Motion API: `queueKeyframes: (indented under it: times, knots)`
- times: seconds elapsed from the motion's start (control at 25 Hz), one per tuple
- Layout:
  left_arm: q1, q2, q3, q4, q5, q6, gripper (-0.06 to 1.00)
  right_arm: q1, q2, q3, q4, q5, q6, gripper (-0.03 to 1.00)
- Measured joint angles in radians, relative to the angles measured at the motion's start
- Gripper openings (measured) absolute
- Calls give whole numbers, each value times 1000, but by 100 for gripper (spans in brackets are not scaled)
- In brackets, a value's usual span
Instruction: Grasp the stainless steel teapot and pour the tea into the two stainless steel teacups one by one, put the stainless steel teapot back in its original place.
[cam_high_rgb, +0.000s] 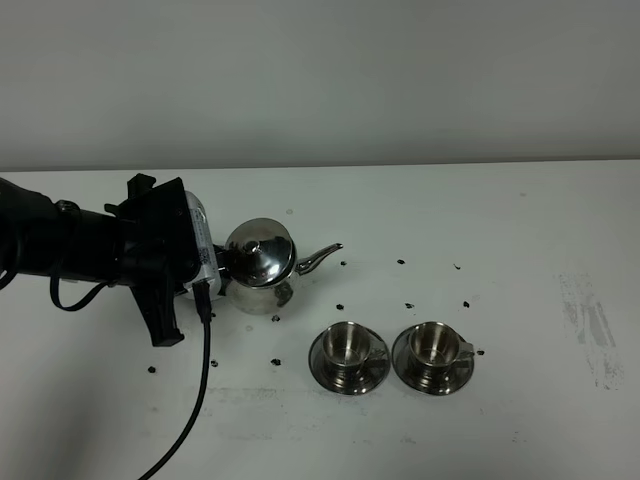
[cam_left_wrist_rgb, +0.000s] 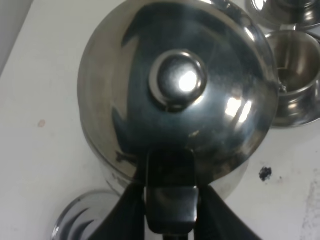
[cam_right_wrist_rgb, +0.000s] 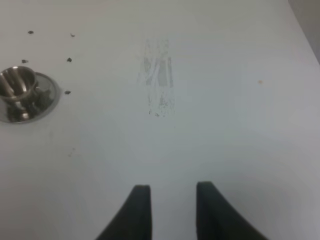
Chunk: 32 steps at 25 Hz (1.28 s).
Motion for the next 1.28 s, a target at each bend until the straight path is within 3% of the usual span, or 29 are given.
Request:
queueKeyframes:
  times: [0.24, 0.64, 1.28]
  knots:
    - [7, 2, 0, 7, 31, 0, 22, 0, 0, 0, 0, 0, 0, 23]
    - [7, 2, -1, 191, 25, 0, 22, 0, 0, 0, 1, 0, 0, 23]
    - [-59, 2, -2, 283, -23, 0, 22, 0, 0, 0, 2, 0, 0, 23]
